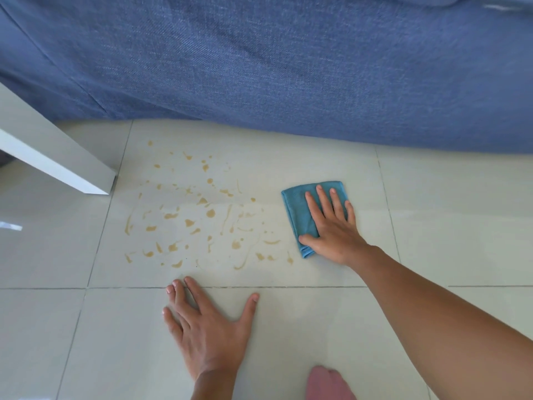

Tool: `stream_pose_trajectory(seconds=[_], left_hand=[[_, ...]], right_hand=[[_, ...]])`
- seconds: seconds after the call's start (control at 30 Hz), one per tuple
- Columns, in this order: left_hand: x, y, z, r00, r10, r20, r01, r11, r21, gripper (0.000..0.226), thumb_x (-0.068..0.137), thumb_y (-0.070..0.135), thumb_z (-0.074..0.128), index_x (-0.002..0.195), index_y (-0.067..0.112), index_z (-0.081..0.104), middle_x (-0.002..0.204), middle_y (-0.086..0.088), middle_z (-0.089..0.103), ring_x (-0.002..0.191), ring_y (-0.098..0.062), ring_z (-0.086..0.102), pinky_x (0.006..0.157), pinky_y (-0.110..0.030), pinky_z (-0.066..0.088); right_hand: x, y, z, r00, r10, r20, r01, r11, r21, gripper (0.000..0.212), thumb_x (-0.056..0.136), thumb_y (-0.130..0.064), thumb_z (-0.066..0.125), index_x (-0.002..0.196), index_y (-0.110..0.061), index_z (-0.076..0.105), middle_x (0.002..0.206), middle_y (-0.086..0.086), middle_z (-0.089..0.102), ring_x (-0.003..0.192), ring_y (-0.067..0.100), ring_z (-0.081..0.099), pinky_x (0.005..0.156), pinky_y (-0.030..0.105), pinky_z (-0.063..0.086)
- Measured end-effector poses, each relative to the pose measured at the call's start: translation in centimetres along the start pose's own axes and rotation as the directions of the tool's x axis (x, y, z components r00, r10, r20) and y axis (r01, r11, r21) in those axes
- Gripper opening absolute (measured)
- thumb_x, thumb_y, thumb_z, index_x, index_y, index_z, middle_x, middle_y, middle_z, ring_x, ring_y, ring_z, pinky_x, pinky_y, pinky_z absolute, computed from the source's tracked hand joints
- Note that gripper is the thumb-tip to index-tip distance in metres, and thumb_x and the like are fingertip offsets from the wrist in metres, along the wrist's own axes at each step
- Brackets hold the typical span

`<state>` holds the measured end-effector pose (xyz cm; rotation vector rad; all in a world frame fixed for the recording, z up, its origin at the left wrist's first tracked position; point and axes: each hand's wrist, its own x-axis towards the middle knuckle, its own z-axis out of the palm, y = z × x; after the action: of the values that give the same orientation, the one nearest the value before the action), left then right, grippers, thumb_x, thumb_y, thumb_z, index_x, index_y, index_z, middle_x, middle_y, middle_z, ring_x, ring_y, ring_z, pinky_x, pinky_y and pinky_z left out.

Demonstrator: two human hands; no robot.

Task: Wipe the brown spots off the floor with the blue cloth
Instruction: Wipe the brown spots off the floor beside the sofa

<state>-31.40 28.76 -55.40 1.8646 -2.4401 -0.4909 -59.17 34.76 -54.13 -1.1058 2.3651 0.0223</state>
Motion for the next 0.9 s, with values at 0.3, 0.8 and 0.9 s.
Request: stream_pose_trajectory(seconds=[0.3,0.8,0.9], left_hand=[[0.0,0.0,0.3,1.000,-0.007,-0.012,0.007,1.000,0.004,0.134,0.066,0.096,0.037,0.158,0.002,0.010,0.163,-0.020,0.014,0.156,-0.025,-0.003,0.125,-0.047,0.001],[2.8,-5.8,-2.3,0.990,-0.115,-0.082,0.106,0.989,-0.104,0.113,0.075,0.082,0.033,0.157,0.008,0.013,0.166,-0.014,0.010,0.155,-0.027,0.011,0.122,-0.042,0.003],[3.3,-6.8,-2.4,0.996,-0.080,-0.047,0.080,0.997,-0.012,0.122,0.074,0.087,0.031,0.158,0.003,0.006,0.167,-0.015,0.009,0.156,-0.023,0.001,0.124,-0.038,-0.002]], right_hand=[[-2.6,-1.3,1.4,1.000,-0.006,0.002,0.006,1.000,-0.016,0.105,0.088,-0.076,0.039,0.157,-0.028,-0.023,0.161,-0.002,-0.039,0.147,0.024,-0.039,0.120,0.050,-0.020],[-3.0,-1.3,1.3,1.000,-0.004,0.017,0.005,0.998,-0.055,0.105,0.087,-0.079,0.034,0.156,-0.027,-0.025,0.162,0.000,-0.039,0.147,0.024,-0.039,0.120,0.050,-0.020],[-3.1,-1.5,1.7,1.000,0.002,0.008,-0.002,0.996,-0.090,0.110,0.079,-0.085,0.022,0.156,-0.024,-0.026,0.162,0.003,-0.039,0.147,0.027,-0.038,0.121,0.051,-0.019]])
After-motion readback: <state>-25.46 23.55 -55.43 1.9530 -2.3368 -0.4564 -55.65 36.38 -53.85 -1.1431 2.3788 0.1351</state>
